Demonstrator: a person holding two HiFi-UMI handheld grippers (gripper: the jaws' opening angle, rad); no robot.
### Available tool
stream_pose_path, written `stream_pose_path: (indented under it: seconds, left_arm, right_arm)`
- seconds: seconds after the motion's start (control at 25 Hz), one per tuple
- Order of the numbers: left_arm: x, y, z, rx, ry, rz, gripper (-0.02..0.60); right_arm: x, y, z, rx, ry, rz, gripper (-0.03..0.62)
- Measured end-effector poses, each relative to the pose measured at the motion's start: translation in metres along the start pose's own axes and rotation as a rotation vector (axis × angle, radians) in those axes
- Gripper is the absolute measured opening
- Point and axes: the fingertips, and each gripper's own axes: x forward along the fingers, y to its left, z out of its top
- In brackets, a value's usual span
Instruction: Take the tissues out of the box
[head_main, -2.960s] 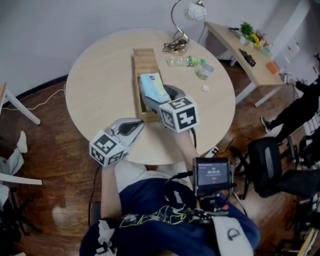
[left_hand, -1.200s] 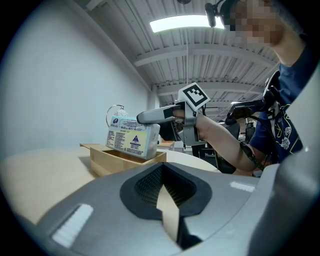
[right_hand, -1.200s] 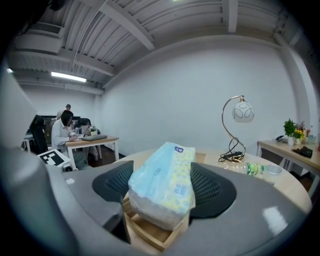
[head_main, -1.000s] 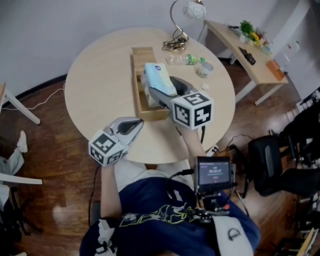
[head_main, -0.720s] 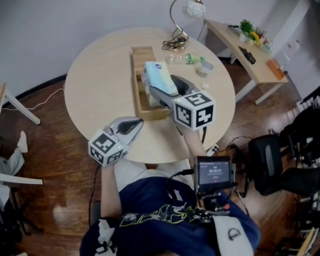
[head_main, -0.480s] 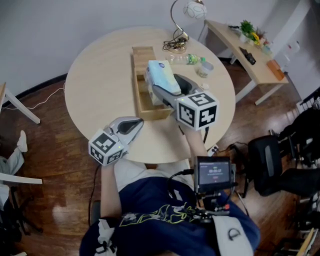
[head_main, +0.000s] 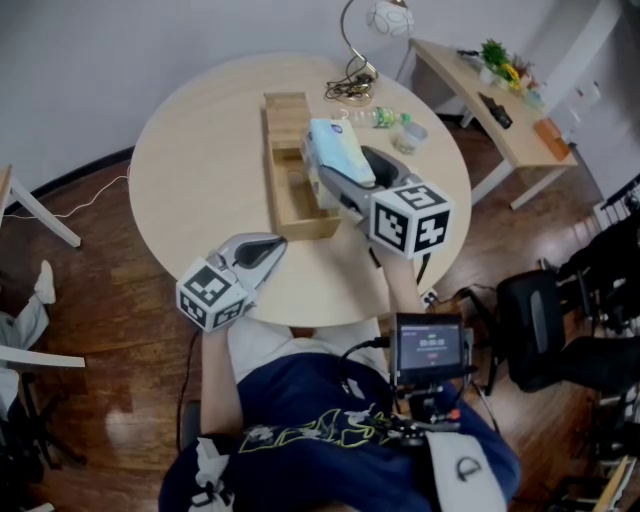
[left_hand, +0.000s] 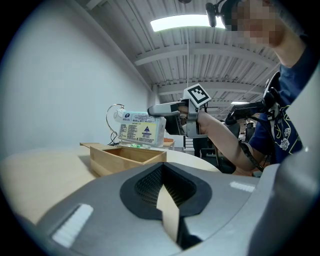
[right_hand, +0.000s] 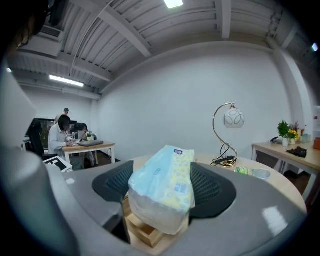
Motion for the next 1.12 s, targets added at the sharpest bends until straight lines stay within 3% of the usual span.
stream_pose_path:
  seconds: [0.32,1.12]
  left_arm:
    - [0.005,-0.002,0.002,-0.007,0.005,0.001,0.0]
    - [0.001,0.001,-0.005,-0.014,0.011,-0.001,0.0]
  right_arm:
    - [-0.013,-0.018,0.0,0.027,0.004,0.01,0.348]
    - [-0.031,-0.072,-0.022,0.09,0.019,-0.082,0.347]
